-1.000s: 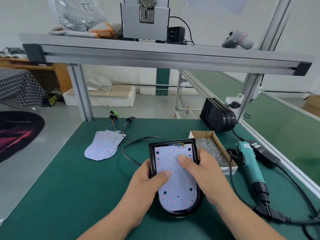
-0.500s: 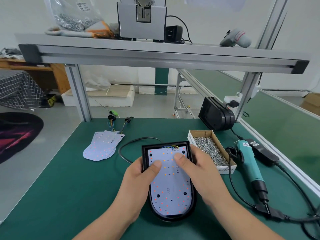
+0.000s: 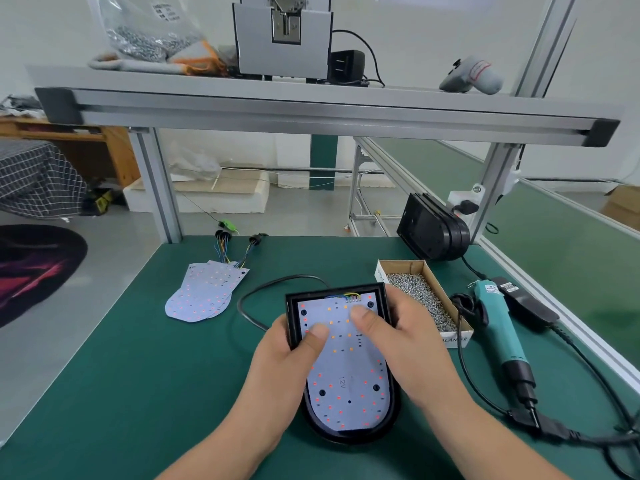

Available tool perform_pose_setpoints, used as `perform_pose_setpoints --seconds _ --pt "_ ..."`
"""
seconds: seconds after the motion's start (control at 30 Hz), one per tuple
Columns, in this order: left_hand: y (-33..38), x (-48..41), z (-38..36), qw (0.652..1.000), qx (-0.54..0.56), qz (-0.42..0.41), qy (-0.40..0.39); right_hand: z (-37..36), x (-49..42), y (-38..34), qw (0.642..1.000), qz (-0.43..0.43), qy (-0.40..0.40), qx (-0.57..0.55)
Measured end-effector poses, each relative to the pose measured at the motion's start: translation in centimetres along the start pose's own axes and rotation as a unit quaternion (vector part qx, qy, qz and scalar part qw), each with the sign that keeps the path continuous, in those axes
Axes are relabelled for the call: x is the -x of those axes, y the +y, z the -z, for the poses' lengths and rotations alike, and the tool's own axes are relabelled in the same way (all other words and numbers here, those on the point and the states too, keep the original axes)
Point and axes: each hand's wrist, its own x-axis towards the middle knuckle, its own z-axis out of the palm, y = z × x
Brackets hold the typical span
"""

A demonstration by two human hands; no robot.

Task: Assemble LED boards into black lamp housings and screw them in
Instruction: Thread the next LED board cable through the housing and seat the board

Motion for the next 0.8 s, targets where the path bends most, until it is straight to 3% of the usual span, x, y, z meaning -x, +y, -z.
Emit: perform_pose_setpoints --seconds 0.17,0.27,0.33,0.4,0.53,0.63,0.8 --pt "0.0 -0.1 0.2 0.998 0.062 -0.013 -0.018 0.0 0.3 -0.2 0.999 0.031 -0.034 -0.023" --pt "0.3 -0.5 0.9 0.988 0.145 0.029 -0.038 0.6 0.3 -0.1 0.99 0.046 -0.076 -0.107" --pt "0.6 -0.7 1.3 0.978 0.19 0.067 -0.055 1.0 -0.4 0.0 0.992 0.021 -0.047 -0.117" --pt "0.9 -0.7 1.7 0.97 0.216 0.095 -0.066 1.6 -1.0 0.6 0.998 -0.02 -0.048 -0.046" --pt "1.0 -0.7 2.3 0.956 0.244 0.127 -0.104 1.1 -0.7 1.8 0.974 -0.067 -0.189 0.108" --pt "1.3 -0.8 2.8 0.954 0.25 0.134 -0.097 0.4 -0.9 1.9 0.978 -0.004 -0.138 0.157" --pt "1.1 -1.1 3.3 0.947 0.273 0.149 -0.076 1.6 -1.2 1.2 0.991 0.042 -0.106 0.074"
